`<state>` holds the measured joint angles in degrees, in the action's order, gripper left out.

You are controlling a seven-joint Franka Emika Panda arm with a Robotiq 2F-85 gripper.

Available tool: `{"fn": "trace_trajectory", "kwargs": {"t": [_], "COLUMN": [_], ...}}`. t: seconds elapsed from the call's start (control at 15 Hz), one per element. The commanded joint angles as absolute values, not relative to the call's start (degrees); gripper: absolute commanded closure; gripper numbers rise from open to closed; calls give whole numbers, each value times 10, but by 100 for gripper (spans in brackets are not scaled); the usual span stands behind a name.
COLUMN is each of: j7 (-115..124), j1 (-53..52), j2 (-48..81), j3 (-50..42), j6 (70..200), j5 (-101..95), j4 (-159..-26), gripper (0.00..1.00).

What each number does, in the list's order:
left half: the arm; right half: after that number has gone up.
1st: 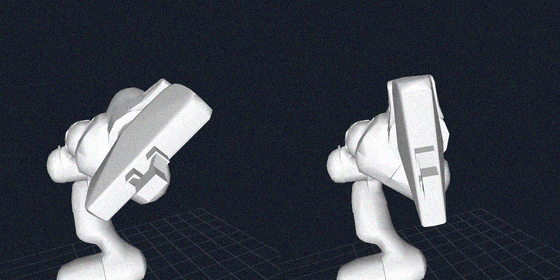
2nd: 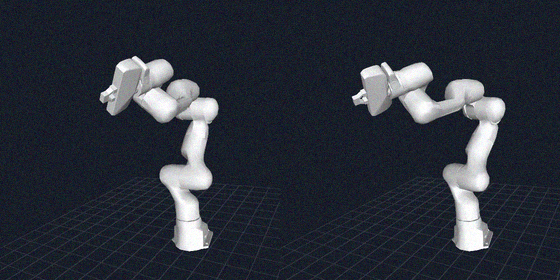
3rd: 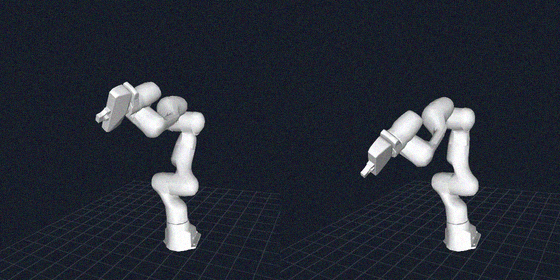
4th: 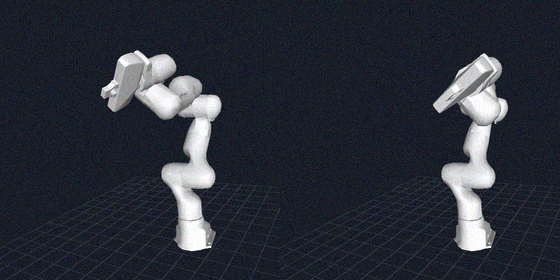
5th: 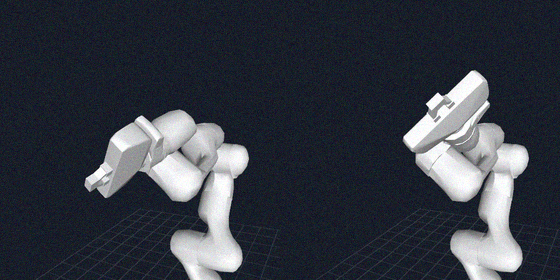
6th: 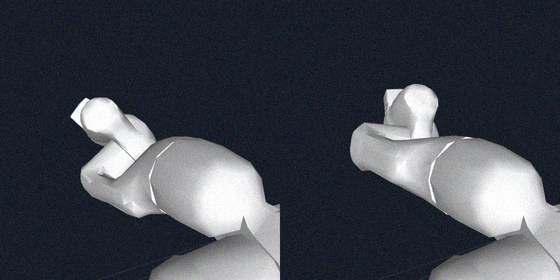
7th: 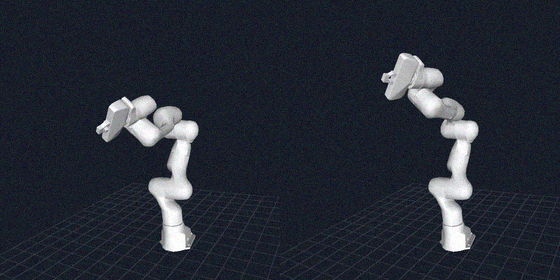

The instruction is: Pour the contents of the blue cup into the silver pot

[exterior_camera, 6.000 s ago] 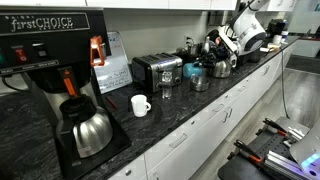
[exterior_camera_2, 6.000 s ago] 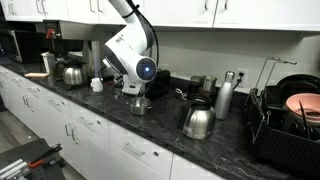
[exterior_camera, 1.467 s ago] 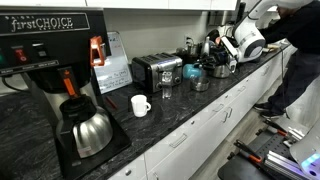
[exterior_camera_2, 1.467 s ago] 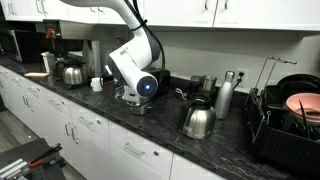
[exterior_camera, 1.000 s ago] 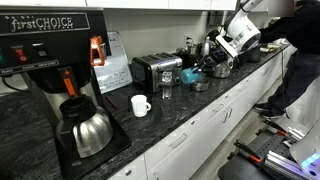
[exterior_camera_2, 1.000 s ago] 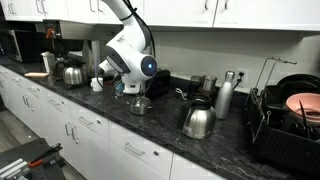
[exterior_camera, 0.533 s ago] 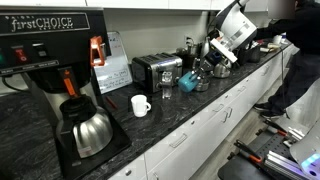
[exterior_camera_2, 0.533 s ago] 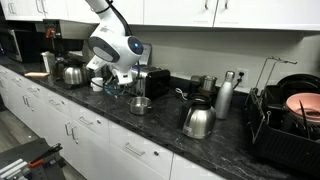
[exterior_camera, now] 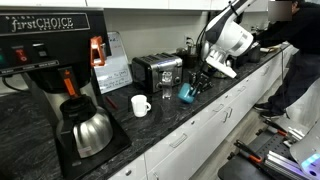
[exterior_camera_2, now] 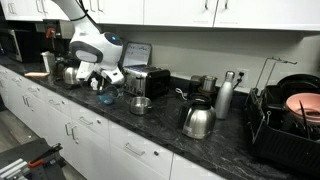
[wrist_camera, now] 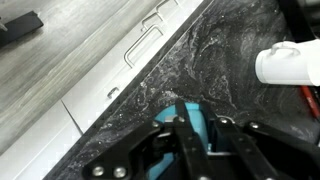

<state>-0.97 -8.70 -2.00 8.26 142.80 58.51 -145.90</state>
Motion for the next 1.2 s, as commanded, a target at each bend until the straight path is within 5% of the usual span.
{"fn": "trace_trajectory", "kwargs": {"t": [0.0,0.6,0.73,0.87,1.13], "j7": [-18,37,64,76,135], "j1": [-102,-132,-116,-105,-102], "j2": [-26,2,17,25,14], "j3": [102,134,115,97,97], "j6": [1498,1750,1827,1865,1832], "j5": [516,257,172,155,174], "j4": [-1474,-1539,-1560,-1571,-1566], "gripper": [95,95,56,50,22]}}
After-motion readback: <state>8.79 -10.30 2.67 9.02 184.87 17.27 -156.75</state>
